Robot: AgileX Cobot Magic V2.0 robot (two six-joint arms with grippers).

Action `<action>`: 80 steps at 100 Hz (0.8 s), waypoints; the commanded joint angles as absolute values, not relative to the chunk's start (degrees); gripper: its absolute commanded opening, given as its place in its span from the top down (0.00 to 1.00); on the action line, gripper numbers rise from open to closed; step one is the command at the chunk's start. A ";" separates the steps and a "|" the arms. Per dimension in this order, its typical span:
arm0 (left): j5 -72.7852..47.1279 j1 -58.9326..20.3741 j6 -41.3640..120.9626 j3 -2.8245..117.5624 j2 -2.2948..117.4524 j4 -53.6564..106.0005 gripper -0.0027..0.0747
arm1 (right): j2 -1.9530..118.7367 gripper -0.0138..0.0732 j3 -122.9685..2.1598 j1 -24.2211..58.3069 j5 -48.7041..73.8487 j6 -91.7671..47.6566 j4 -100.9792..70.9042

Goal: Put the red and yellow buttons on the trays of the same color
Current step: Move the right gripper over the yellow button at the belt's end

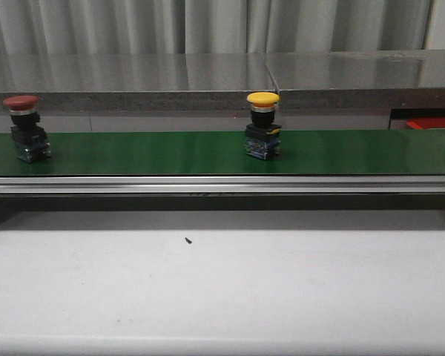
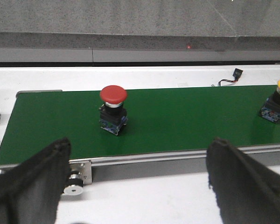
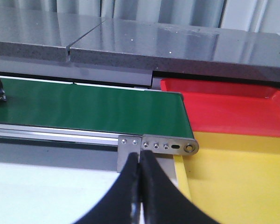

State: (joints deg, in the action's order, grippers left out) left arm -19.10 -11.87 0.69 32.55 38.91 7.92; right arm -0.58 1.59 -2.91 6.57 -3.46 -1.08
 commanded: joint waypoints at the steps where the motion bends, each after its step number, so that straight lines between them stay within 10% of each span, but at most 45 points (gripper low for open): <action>1: -12.61 -12.26 0.47 29.60 34.66 8.43 0.41 | -1.54 0.95 1.55 -3.02 -0.95 -3.41 -0.82; 20: -10.99 -12.26 0.32 23.58 29.77 11.13 0.99 | -1.54 0.95 1.01 -3.02 -7.80 -3.41 -0.87; 80: -10.94 -12.26 0.32 23.48 29.59 11.13 0.99 | 32.73 0.95 -48.91 -3.02 48.97 -3.45 -4.05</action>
State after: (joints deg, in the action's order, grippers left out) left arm -15.39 -11.87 0.69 21.98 29.50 10.36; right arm 25.53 -41.90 -2.91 47.90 -3.46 -3.69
